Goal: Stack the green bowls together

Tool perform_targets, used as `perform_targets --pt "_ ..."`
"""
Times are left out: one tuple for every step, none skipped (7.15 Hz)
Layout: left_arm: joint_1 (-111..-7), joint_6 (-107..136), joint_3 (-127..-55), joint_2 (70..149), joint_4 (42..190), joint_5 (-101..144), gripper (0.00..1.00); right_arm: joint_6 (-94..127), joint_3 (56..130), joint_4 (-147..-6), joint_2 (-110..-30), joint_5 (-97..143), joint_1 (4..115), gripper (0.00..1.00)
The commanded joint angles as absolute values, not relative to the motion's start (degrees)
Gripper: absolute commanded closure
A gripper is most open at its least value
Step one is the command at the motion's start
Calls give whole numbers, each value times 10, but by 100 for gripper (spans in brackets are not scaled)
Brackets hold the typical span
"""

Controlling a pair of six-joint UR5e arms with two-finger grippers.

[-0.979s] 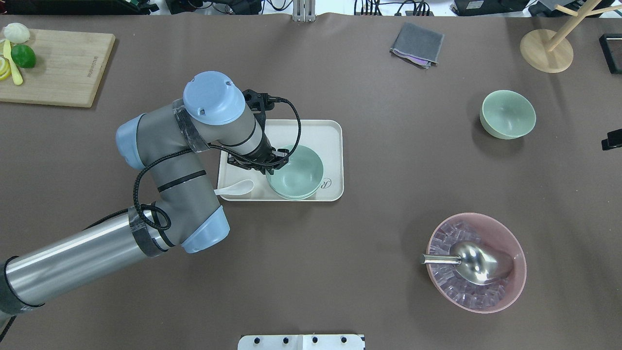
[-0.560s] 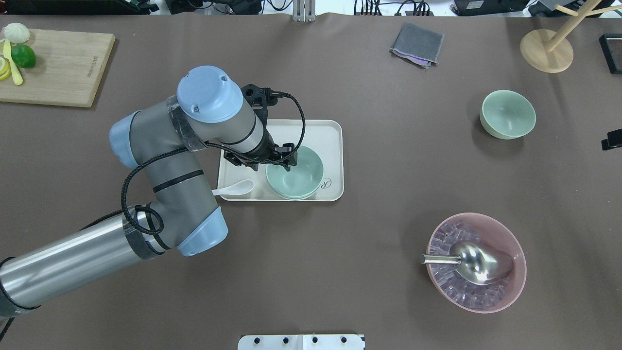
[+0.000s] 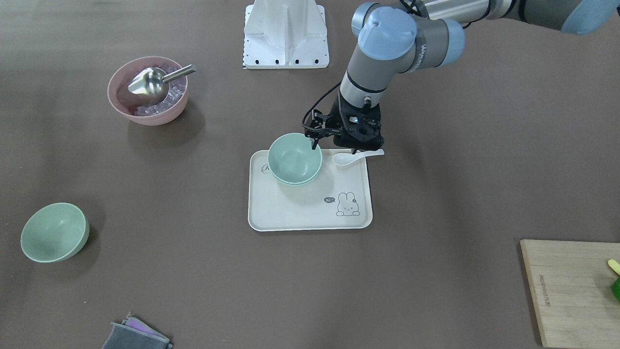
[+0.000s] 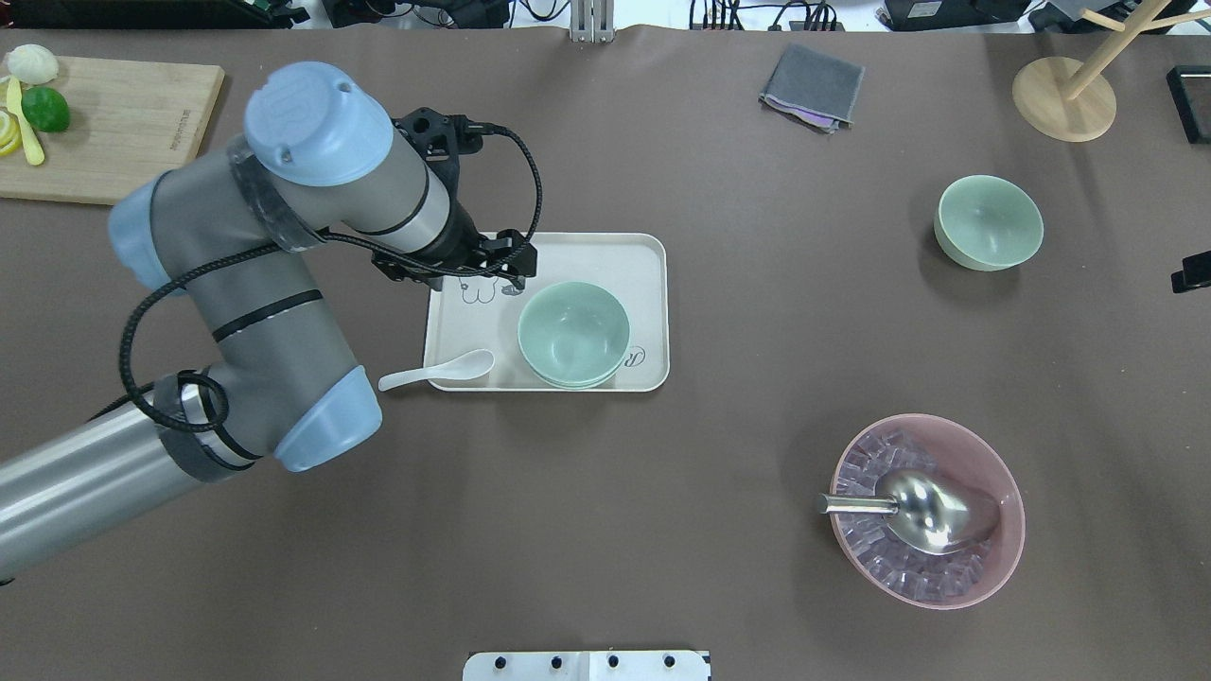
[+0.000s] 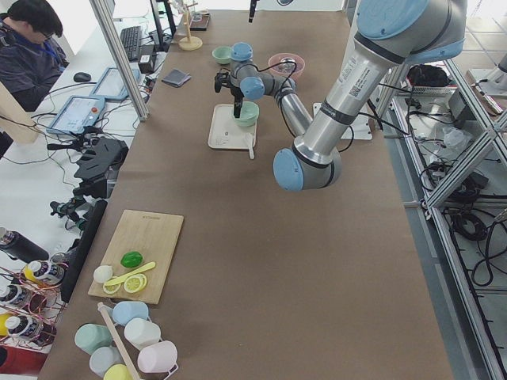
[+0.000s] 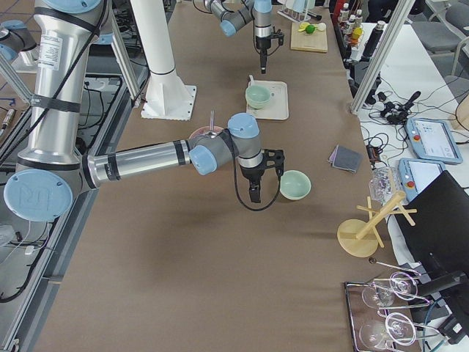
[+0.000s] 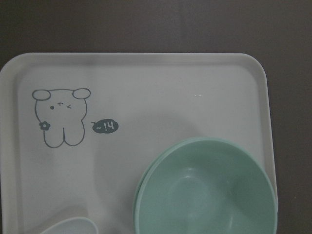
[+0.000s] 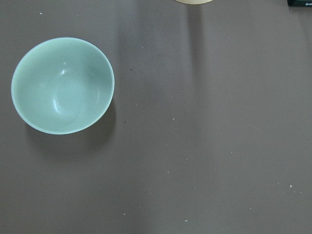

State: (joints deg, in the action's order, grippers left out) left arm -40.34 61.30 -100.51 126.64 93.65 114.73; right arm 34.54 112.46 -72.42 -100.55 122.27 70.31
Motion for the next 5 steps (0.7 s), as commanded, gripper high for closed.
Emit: perform_targets --pt "-481 454 -1065 1209 837 1170 2 345 1124 -724 -1005 1224 703 1" --pt "-536 344 -1071 1157 836 1205 2 345 1124 -725 -1005 1225 703 1" --pt "-614 234 -1068 1107 834 1252 2 343 1122 -725 -1005 1225 703 1" --pt "-680 114 -1066 1051 834 1276 2 342 1122 -725 -1006 1226 703 1" --pt "-724 25 -1065 1007 835 1275 2 342 1120 -725 -1007 1227 703 1"
